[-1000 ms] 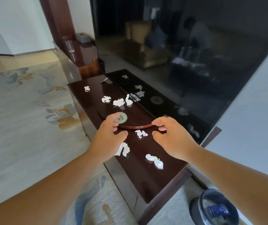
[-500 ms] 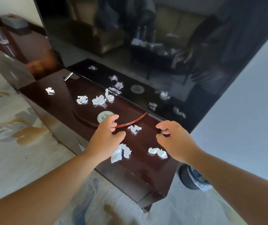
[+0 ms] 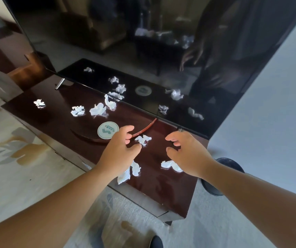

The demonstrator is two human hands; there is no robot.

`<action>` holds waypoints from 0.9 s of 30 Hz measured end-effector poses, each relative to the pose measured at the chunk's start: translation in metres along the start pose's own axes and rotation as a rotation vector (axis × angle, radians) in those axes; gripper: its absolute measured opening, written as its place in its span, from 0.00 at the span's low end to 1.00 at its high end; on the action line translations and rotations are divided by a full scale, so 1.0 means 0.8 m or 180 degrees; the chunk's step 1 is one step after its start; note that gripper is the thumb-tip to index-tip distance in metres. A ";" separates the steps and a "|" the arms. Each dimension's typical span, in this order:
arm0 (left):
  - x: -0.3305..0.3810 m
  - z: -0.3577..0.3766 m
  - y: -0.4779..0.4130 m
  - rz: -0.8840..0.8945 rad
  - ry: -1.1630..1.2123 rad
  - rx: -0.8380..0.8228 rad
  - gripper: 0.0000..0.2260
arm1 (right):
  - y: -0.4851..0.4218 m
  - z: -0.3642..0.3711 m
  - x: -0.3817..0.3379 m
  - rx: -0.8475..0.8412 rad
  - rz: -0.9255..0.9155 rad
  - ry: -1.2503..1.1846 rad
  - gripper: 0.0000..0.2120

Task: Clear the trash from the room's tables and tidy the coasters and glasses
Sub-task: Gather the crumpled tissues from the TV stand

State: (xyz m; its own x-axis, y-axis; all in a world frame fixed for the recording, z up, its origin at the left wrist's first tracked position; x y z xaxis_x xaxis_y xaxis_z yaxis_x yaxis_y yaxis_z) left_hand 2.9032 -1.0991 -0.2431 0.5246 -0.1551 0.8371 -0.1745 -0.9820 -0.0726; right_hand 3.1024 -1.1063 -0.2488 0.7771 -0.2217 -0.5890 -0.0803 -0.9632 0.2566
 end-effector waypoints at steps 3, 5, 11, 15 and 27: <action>-0.015 0.011 -0.002 0.0007 -0.0118 -0.0195 0.25 | -0.005 0.011 0.014 -0.0052 0.0142 0.0051 0.16; -0.029 0.017 -0.006 -0.0008 -0.0141 -0.0310 0.25 | -0.009 0.018 0.023 -0.0045 0.0251 0.0063 0.16; -0.070 0.029 -0.016 0.0135 -0.0162 -0.0645 0.24 | -0.009 0.048 0.041 0.0004 0.0655 0.0169 0.18; -0.104 0.036 -0.016 0.0249 -0.0241 -0.0962 0.25 | -0.003 0.072 0.061 0.0036 0.1039 0.0294 0.19; -0.166 0.054 -0.004 0.0248 -0.0652 -0.1447 0.26 | -0.020 0.117 0.093 0.0039 0.1600 0.0805 0.25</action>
State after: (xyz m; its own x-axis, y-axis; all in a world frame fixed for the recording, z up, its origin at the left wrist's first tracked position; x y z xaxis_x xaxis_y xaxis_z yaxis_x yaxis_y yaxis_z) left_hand 2.8702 -1.0798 -0.3777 0.6403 -0.2888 0.7118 -0.5410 -0.8274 0.1509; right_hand 3.1032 -1.1219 -0.3681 0.7667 -0.6120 -0.1941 -0.4855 -0.7504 0.4486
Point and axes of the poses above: each hand's wrist, its own y-axis away from the middle knuckle, its own z-axis out of the palm, x = y × z, the point moved 10 cm from there along -y, towards the middle knuckle, and after that the axes turned 13 degrees about z, right-handed, at the moved point
